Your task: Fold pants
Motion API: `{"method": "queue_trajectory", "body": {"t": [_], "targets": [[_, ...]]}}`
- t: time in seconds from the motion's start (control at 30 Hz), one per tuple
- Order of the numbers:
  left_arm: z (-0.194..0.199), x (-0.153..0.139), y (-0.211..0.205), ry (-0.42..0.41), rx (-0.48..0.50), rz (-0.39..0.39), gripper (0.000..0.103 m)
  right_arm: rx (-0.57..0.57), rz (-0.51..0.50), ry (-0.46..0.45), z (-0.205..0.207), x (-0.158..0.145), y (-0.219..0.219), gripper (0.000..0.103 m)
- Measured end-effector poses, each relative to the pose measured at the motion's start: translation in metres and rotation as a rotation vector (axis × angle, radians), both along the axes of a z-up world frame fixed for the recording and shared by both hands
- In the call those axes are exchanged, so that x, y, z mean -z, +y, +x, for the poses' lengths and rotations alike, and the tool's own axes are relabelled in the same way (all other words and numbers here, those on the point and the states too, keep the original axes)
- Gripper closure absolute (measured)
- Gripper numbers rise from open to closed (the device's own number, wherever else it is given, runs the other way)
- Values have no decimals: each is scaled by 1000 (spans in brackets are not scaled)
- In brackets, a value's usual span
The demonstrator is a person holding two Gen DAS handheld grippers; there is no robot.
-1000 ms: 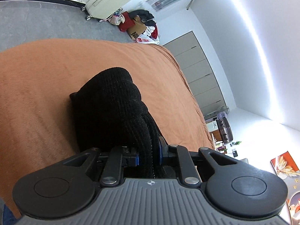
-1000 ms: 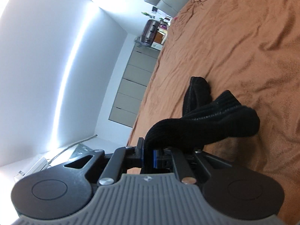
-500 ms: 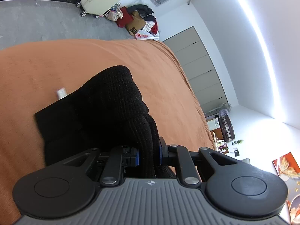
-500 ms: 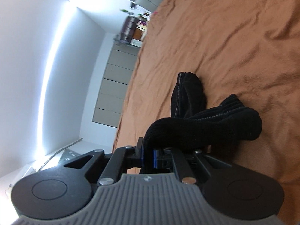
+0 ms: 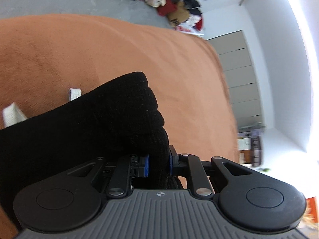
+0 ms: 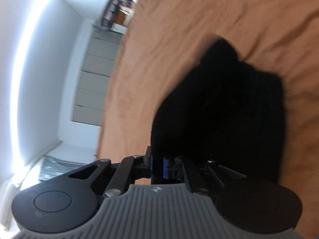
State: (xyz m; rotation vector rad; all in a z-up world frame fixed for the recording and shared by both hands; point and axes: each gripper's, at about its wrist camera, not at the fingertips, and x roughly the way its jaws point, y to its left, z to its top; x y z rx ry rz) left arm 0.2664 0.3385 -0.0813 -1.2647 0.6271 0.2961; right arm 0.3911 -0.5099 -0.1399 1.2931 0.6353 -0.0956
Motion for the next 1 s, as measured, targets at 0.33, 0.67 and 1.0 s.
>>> {"method": "queue_trajectory", "body": {"t": [0.33,0.67,1.0], "targets": [[1,35,25,-25,-33,-195,67,-14,-94,40,41,31,15,75],[-41,68,35,-167,-127,-440,42,29,-207,-171,-16,-6,-10,75],[-79,-27,-1,-73,244,143,19,-543,-600,-191,-31,-16,162,75]]}}
